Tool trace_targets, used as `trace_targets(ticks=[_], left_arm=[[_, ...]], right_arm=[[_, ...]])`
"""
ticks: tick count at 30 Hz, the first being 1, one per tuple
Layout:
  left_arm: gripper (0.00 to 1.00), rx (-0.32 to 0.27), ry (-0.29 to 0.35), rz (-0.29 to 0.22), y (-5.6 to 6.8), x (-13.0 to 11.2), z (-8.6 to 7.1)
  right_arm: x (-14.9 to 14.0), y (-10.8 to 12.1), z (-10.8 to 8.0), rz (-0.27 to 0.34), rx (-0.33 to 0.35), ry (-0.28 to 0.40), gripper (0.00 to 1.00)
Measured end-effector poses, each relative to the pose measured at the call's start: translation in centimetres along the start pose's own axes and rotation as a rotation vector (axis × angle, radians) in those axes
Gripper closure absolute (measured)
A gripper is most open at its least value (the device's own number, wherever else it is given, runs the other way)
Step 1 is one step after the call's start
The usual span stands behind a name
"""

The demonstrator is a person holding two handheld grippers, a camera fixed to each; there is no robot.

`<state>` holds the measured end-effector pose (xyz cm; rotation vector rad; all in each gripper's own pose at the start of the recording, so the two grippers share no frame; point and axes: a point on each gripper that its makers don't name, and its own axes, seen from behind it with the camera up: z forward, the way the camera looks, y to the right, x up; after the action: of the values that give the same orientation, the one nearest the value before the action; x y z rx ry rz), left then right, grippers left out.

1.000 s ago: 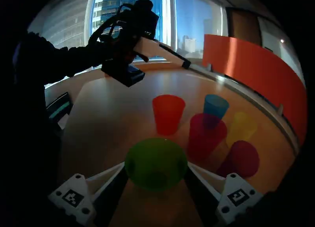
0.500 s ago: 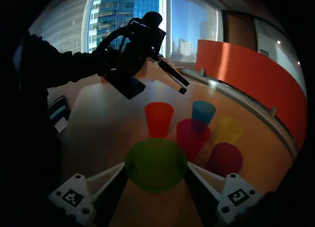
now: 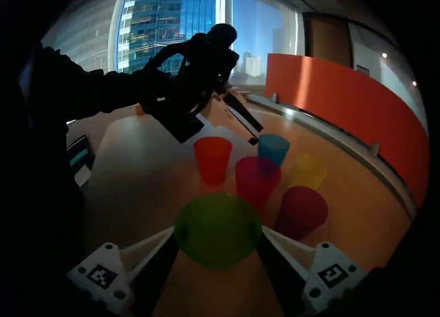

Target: Pour water

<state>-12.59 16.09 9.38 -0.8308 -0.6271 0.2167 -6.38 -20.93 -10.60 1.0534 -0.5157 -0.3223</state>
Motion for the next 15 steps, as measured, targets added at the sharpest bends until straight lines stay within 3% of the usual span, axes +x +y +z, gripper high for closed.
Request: trace_targets(ticks=[15], left_arm=[[0.03,-0.023,-0.058,0.017,0.0,0.0,3.0]], right_arm=[[-0.9,0.2,-0.3,0.022,0.006,-0.009,0.09]])
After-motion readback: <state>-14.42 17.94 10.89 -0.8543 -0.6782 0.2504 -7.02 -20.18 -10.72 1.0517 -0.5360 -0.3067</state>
